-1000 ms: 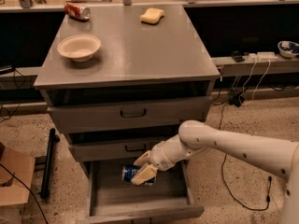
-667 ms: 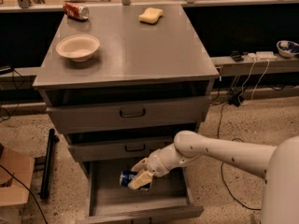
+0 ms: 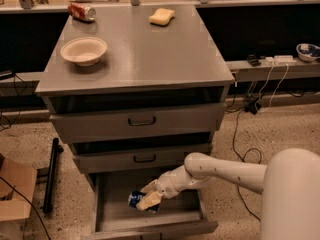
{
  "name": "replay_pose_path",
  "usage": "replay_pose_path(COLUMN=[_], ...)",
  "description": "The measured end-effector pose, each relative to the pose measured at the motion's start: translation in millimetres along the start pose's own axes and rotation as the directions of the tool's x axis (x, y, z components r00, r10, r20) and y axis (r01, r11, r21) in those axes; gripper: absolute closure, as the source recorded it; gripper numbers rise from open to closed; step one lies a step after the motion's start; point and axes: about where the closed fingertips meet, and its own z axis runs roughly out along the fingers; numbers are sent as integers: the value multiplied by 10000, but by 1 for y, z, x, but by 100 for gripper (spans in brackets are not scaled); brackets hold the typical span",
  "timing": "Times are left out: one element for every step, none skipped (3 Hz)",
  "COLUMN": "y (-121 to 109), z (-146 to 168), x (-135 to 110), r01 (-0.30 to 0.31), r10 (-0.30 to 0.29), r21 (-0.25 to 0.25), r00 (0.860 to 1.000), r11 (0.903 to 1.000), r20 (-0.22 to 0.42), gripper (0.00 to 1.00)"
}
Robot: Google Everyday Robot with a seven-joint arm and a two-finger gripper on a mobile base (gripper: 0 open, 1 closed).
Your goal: Place pepsi can into bottom drawer
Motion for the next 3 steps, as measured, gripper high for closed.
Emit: replay_pose_path(y=[-9, -23, -51], z=[20, 59, 102], x=[3, 6, 23], r01=[123, 425, 260], r10=[-125, -449, -306], r21=[-87, -521, -747], r00=[9998, 9980, 9977], r11=[9999, 9977, 9969], r20=[-185, -455, -612], gripper=[100, 100, 100])
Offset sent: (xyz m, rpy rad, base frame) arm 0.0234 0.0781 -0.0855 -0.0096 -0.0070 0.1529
